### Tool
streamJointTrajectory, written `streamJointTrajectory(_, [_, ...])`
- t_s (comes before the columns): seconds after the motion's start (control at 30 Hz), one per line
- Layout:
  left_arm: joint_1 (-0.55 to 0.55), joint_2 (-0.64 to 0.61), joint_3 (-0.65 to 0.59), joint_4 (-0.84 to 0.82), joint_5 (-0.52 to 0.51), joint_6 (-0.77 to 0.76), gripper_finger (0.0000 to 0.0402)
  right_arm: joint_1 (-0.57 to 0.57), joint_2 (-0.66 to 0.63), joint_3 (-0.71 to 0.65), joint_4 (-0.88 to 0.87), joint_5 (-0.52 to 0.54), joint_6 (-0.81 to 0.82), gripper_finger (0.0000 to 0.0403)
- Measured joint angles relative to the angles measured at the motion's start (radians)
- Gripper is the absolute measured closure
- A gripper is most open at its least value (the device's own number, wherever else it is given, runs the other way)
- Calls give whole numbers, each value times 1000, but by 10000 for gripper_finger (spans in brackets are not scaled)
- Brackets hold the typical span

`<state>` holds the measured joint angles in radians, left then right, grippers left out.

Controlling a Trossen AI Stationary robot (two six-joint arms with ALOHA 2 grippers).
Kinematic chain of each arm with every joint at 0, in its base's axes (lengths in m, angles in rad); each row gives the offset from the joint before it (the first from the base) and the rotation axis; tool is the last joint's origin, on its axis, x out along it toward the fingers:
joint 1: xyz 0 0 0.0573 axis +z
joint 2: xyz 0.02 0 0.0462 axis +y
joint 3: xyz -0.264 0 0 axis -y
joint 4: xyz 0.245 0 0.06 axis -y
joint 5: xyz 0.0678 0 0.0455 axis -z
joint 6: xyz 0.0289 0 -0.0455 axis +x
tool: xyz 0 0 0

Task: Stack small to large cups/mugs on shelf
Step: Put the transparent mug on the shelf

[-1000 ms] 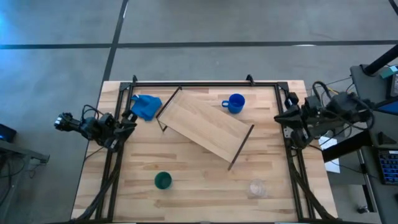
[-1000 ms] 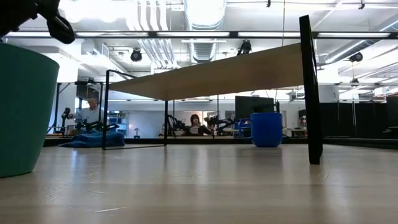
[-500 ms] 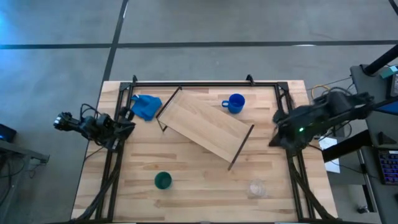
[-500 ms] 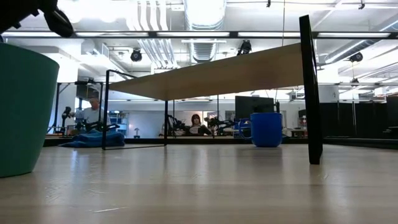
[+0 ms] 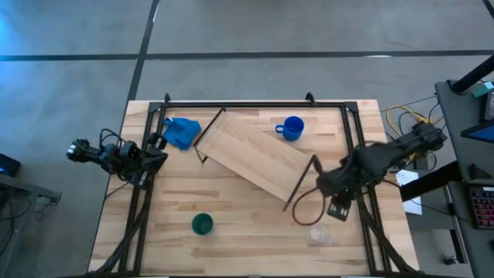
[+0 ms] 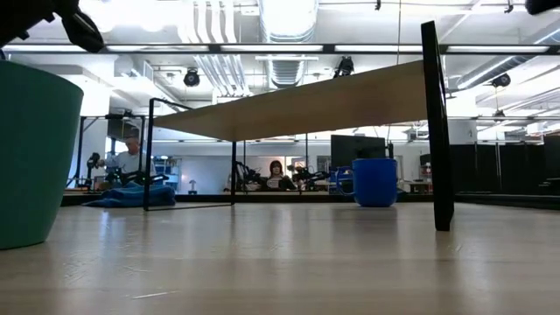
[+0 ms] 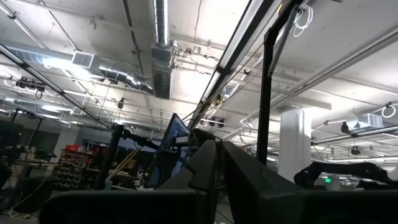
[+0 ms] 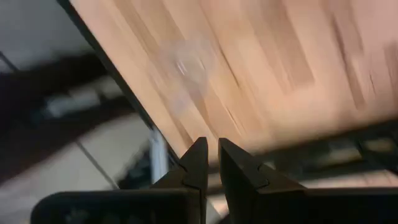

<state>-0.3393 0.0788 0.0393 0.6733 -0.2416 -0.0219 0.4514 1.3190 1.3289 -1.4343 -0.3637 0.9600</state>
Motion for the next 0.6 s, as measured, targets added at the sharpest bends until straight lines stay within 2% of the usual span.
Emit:
streamJointTrajectory(0.17, [0, 0, 1, 0, 8, -1, 386, 3, 88, -13, -60, -101, -78, 369])
streamJointTrajectory(0.27, [0, 0, 1, 0, 9, -1, 386, 4, 115, -11, -56, -105, -123, 369])
streamJointTrajectory(0.43, [0, 0, 2, 0, 9, -8, 386, 18, 118, 4, -57, -107, -73, 369])
streamJointTrajectory(0.6, [0, 0, 2, 0, 12, -130, 386, 22, 93, 19, -50, -107, -52, 369])
